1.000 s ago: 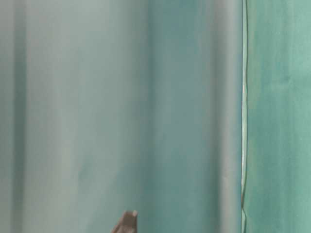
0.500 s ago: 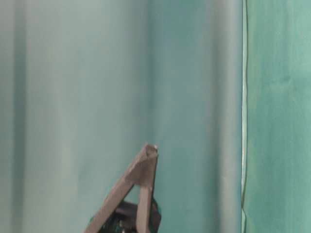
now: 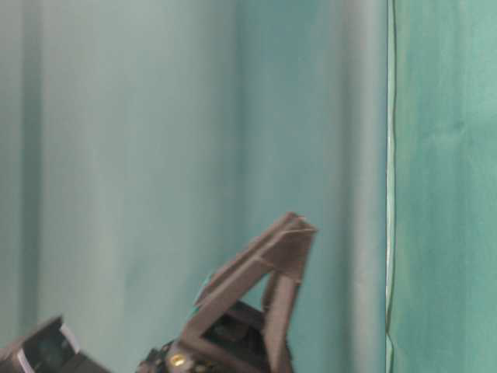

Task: Peel off the Velcro with your right arm.
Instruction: 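Move the left gripper over the black Velcro strap and close on it, then lift the strap with the left gripper, raising its free end upward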

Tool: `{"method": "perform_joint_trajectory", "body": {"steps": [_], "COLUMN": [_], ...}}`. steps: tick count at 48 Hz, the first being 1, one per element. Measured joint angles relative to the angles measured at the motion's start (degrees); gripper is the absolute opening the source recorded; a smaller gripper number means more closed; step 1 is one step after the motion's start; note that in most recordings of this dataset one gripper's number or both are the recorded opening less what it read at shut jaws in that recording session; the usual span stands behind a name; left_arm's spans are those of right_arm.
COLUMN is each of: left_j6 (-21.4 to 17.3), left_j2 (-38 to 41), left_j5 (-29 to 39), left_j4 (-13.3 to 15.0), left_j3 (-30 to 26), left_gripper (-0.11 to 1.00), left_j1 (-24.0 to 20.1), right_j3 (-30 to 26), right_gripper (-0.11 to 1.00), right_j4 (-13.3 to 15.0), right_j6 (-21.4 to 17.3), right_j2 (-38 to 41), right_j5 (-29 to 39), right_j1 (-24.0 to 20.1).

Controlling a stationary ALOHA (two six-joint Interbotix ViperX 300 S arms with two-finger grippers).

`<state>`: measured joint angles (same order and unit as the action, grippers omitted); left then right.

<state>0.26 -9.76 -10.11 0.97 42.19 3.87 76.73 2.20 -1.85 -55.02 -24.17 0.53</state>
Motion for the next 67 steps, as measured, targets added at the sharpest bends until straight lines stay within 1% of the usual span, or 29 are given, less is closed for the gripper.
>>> {"method": "perform_joint_trajectory", "body": {"steps": [5, 12, 19, 22, 35, 48, 67], "left_j6": [0.0, -0.1, -0.1, -0.1, -0.4, 0.0, -0.1], "left_j2": [1.6, 4.6, 7.1, 8.1, 10.9, 15.4, 20.5], "left_j5": [8.9, 18.1, 23.8, 25.1, 25.8, 24.0, 19.3], "left_j4": [0.1, 0.1, 0.1, 0.0, 0.1, 0.1, 0.1], "left_j3": [-3.1, -6.9, -9.8, -10.8, -12.4, -12.5, -12.5], "left_gripper": [0.64, 0.64, 0.64, 0.64, 0.64, 0.64, 0.64], "left_j1": [0.0, 0.0, 0.0, 0.0, 0.0, 0.3, 0.3], "right_j3": [0.0, 0.1, 0.4, 0.7, 1.2, 1.2, 1.2], "right_gripper": [0.41, 0.41, 0.41, 0.41, 0.41, 0.41, 0.41], "right_j4": [0.0, 0.0, 0.0, 0.0, 0.0, 0.0, 0.0], "right_j6": [0.0, 0.1, 0.0, 0.0, 0.1, 0.1, 0.1], "right_j2": [0.0, 0.0, 0.0, 0.0, 0.0, 0.0, 0.0], "right_j5": [0.0, 0.0, -0.5, -1.1, -2.3, -2.4, -2.4], "right_j1": [0.0, -0.1, 0.0, 0.0, 0.0, -0.1, 0.0]}}
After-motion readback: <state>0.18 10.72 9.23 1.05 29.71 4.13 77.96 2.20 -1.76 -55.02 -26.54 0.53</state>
